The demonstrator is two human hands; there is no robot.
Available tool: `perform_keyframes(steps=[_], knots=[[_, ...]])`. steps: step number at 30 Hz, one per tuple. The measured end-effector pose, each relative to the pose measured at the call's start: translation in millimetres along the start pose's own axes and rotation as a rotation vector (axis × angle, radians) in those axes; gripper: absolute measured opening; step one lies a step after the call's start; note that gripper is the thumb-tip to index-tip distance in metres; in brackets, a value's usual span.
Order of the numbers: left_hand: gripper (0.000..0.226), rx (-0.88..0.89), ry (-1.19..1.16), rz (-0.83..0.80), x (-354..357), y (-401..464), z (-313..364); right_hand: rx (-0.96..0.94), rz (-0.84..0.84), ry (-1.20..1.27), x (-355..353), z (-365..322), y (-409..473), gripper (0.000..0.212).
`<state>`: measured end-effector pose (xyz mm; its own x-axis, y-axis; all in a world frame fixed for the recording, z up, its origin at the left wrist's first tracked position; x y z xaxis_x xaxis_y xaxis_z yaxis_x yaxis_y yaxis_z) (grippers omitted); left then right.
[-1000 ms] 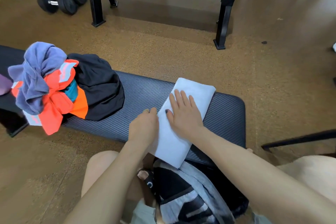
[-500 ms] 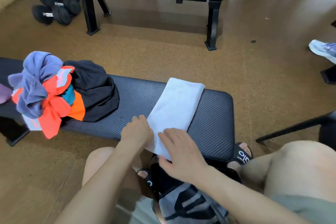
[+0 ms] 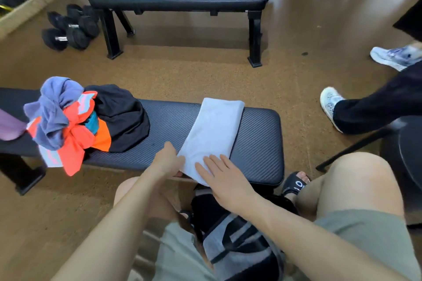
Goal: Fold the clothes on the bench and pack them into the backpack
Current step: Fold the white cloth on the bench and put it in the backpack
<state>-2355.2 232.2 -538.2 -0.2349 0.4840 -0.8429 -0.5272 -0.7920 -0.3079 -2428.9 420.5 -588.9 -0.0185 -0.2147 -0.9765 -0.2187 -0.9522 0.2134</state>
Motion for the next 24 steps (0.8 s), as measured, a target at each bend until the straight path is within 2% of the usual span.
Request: perform_keyframes(steps=[2,4,8,9,11,15,19,21,24], knots=[[0.026,0.001,-0.143,0.012,-3,-5,-2,-0.006,-0.019,-0.023,-3,0,0,0.104],[0.023,-0.026,-0.3,-0.011,-6,-11,-1,-0.017,-0.002,-0.027,-5,1,0,0.102],[0.003,-0.012,-0.381,-0.089,-12,-21,5,-0.052,0.225,0.046,-13,7,-9,0.047],[0.01,-0.024,-0.39,-0.122,-12,-23,4,-0.027,0.266,0.105,-16,9,-13,0.04],[0.018,-0.076,-0.425,-0.216,-10,-26,-1,0.062,0.296,0.197,-22,17,-23,0.04],[0.016,-0.11,-0.503,-0.378,-3,-38,-9,0.233,0.147,0.425,-33,36,-41,0.038],[0.014,-0.058,-0.438,-0.406,2,-43,-16,0.235,0.019,0.514,-48,45,-35,0.023],[0.015,-0.027,-0.413,-0.4,0,-45,-17,0.305,-0.002,0.581,-51,49,-30,0.013],[0.018,0.035,-0.382,-0.339,-5,-46,-14,0.438,-0.05,0.683,-55,52,-24,0.009]])
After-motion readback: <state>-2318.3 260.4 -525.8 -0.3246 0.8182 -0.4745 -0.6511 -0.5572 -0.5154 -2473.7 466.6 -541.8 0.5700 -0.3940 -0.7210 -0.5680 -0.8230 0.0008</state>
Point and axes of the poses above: each hand's wrist, its own y-axis towards the middle knuckle, its own x-axis out of the palm, z = x × y, the point moved 1 cm from there along y, towards the middle knuckle, and after that the axes turned 13 degrees about z, right-handed, at the moved point
